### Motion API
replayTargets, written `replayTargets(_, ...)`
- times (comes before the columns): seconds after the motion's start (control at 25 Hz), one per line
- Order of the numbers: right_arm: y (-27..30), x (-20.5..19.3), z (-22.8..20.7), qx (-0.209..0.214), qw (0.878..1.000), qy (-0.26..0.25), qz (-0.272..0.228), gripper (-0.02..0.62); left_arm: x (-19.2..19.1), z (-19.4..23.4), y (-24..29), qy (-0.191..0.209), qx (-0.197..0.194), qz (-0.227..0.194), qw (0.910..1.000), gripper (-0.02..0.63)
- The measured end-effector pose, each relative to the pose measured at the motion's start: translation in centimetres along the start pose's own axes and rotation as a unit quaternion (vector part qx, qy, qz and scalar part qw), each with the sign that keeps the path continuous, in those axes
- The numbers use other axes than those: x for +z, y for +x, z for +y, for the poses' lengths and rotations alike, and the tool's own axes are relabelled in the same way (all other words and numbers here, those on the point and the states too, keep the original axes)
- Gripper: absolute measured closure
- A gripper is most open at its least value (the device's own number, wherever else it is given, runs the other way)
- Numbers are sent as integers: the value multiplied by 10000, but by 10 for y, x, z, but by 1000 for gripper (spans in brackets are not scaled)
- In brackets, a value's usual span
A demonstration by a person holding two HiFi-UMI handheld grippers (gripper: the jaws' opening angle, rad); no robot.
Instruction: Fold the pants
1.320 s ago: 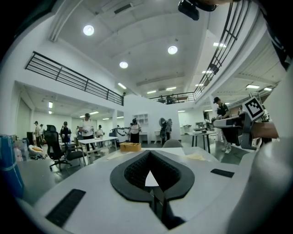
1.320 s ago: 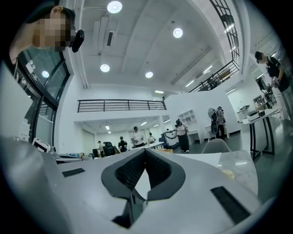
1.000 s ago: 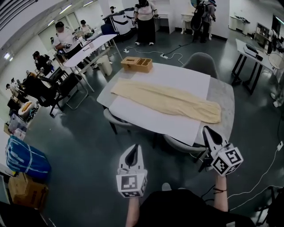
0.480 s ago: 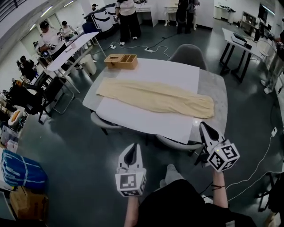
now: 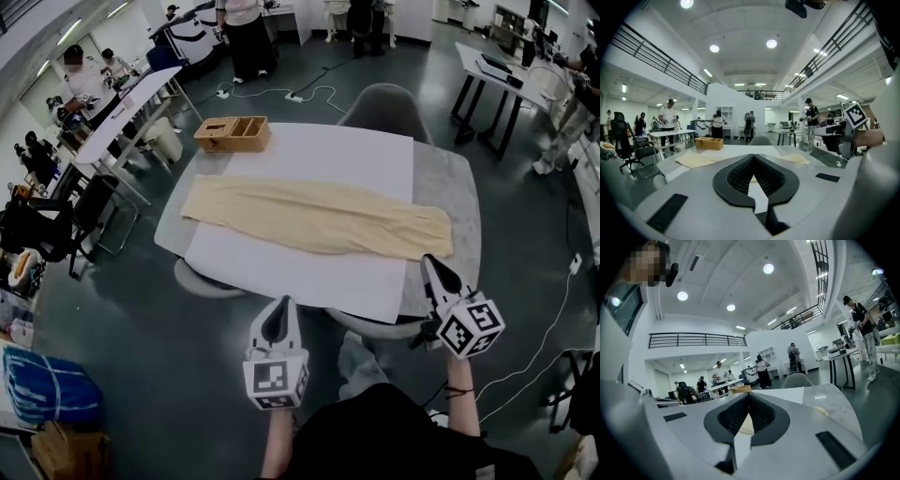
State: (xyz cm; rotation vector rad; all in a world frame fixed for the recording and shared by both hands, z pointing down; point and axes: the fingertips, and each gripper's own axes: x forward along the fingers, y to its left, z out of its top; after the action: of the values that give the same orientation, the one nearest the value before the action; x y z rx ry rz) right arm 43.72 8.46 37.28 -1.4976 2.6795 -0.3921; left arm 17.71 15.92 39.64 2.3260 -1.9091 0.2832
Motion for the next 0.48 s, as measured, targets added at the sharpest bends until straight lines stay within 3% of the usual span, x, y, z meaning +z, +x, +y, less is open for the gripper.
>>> replayTargets(0.48,83,16,-54,-447,9988,180,80,581,22,16,121,13,-554,215,9982,598)
